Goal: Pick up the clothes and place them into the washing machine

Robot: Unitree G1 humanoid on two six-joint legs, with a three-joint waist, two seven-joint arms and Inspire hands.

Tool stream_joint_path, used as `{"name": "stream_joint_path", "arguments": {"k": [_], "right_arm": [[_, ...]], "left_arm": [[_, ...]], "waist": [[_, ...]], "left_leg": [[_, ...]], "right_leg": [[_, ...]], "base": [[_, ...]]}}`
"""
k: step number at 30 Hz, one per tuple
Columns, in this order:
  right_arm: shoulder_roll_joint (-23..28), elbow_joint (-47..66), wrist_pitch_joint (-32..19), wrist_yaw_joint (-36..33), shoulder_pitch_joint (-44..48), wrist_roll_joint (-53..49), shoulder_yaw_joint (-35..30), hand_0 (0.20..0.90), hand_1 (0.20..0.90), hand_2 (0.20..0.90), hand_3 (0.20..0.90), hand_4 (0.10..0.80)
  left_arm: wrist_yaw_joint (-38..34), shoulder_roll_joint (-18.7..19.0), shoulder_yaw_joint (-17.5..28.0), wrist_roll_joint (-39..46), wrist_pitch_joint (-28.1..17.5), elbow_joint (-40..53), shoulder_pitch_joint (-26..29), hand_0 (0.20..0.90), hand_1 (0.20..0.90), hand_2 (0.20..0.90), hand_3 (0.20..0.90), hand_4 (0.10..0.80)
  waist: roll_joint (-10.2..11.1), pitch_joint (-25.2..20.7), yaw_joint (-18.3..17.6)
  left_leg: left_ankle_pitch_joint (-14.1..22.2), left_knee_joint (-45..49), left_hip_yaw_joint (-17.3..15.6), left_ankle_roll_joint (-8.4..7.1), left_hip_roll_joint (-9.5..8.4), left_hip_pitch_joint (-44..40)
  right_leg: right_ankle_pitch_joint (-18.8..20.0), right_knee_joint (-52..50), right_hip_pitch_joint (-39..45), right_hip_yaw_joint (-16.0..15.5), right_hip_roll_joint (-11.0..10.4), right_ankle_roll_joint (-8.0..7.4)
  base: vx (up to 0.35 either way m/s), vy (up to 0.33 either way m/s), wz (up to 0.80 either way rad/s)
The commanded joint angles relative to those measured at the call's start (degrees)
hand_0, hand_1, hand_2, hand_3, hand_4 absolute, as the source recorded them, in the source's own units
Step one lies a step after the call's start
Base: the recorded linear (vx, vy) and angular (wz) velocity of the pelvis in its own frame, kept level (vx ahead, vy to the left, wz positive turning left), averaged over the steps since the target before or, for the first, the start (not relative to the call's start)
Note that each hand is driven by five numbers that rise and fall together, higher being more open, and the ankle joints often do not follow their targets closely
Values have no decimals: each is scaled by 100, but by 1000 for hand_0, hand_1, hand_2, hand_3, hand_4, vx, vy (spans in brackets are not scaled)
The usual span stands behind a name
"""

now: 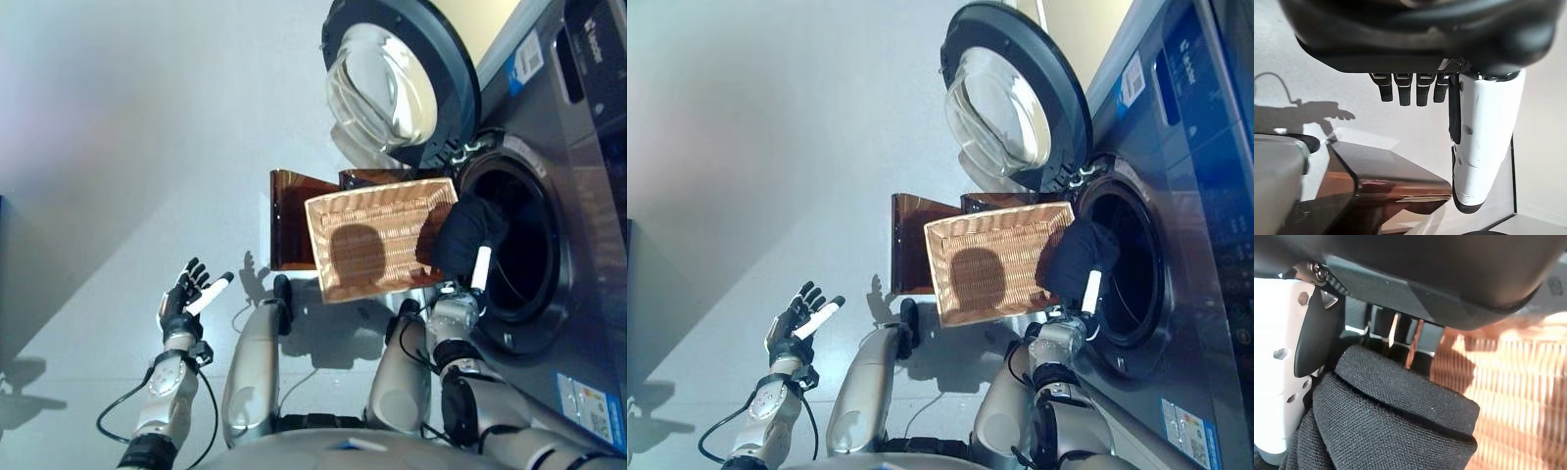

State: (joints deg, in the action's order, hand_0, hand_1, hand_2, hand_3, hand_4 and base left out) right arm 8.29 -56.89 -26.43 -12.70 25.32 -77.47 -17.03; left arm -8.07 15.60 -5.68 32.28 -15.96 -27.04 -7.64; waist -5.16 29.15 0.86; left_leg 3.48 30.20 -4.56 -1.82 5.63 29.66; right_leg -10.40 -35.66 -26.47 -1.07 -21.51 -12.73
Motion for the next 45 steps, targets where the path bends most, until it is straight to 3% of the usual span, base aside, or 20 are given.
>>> {"name": "stream_joint_path", "arguments": {"k": [1,12,14,25,32,41,42,43,45], "right_arm": [[227,370,-607,-36,180,-183,-481,200,200,200,200,300],[1265,-387,-557,-415,1010,-239,-940,200,200,200,200,300],[1679,-656,-526,-546,1300,-227,-1022,200,200,200,200,300],[2718,-859,-792,-926,1760,-461,-1383,200,200,200,200,300],[2830,-876,-1130,-1115,1762,-697,-1625,200,200,200,200,300],[2456,-753,-1287,-1022,1757,-822,-1517,200,200,200,200,300],[2448,-757,-1263,-1012,1750,-822,-1507,856,856,856,856,769],[2430,-769,-1250,-1005,1744,-817,-1488,900,900,900,900,800],[2407,-767,-1230,-979,1733,-834,-1479,900,900,900,900,800]], "left_arm": [[-101,414,232,17,-267,549,-326,900,900,900,900,800],[-2,664,118,7,-262,672,-447,900,900,900,900,800],[71,743,12,6,-256,747,-442,900,900,900,900,800],[182,842,-72,144,-213,866,-521,900,900,900,900,800],[200,837,-74,206,-164,857,-560,900,900,900,900,800],[129,847,-54,209,-161,796,-560,900,900,900,900,800],[129,848,-56,214,-162,791,-556,900,900,900,900,800],[119,851,-41,216,-167,774,-548,900,900,900,900,800],[118,853,-30,219,-169,752,-550,900,900,900,900,800]], "waist": [[13,-145,56],[-204,-267,176],[-269,-287,208],[-466,-473,162],[-533,-529,92],[-496,-554,70],[-485,-553,70],[-480,-554,76],[-471,-555,72]], "left_leg": [[582,503,396,-541,293,-258],[593,546,403,-522,217,-102],[577,534,409,-519,180,-94],[585,558,349,-512,104,-20],[529,525,309,-491,96,-5],[567,475,257,-504,118,-84],[568,472,262,-504,119,-81],[499,444,259,-498,117,-65],[544,456,264,-509,122,-85]], "right_leg": [[606,45,-154,117,-19,263],[572,-72,-318,174,-61,241],[575,-104,-327,187,-82,231],[559,-188,-475,322,-139,199],[609,-152,-503,366,-131,203],[579,-132,-460,373,-103,199],[577,-128,-450,373,-102,197],[647,-88,-455,371,-103,204],[601,-106,-434,373,-105,199]], "base": [[-7,4,-3],[-10,2,0],[-17,6,0],[-5,17,4],[0,5,0],[11,-1,0],[0,0,0],[0,0,0],[16,1,0]]}}
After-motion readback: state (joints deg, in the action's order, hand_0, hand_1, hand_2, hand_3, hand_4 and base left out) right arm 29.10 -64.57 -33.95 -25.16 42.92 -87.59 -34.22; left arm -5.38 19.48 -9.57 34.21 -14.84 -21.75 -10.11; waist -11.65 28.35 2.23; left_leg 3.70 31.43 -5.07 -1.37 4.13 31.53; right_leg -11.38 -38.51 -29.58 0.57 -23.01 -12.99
